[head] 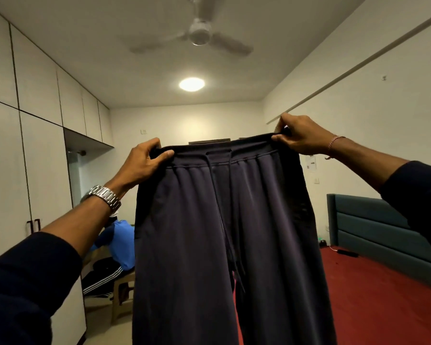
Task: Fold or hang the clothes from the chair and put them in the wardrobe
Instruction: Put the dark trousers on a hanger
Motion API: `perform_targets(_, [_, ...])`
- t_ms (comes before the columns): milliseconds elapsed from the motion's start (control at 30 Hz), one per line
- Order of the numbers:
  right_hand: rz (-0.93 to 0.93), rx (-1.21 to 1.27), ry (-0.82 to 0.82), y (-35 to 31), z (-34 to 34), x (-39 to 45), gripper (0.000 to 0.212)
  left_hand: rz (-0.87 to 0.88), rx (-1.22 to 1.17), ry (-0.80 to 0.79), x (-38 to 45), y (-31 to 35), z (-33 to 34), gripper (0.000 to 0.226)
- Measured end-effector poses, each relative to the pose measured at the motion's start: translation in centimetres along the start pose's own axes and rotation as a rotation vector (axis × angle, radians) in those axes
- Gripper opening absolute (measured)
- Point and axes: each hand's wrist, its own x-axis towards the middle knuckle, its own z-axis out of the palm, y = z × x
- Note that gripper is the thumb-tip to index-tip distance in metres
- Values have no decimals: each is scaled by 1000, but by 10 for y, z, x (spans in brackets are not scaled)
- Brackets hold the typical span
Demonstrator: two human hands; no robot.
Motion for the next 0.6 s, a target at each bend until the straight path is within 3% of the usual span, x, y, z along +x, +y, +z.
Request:
perform_targets(133, [-217, -122, -228, -13, 0, -1, 25, 44, 40, 37, 3, 3, 2, 37])
perform_targets(267, [-257, -477, -620, -51, 1, -4, 86, 52, 83, 77, 5, -1, 5, 39])
perform_targets(333, [-313, -673, -741, -68, 8, -2, 98, 47, 93, 94, 6, -1, 10, 38])
perform_targets(467, [-378, -838, -772, -85, 29, 3, 114, 35, 115, 150, 6, 0, 21, 39])
perform_targets(600, [-263, -902, -768, -109, 44, 1, 107, 36, 123, 190, 8, 3, 27, 39])
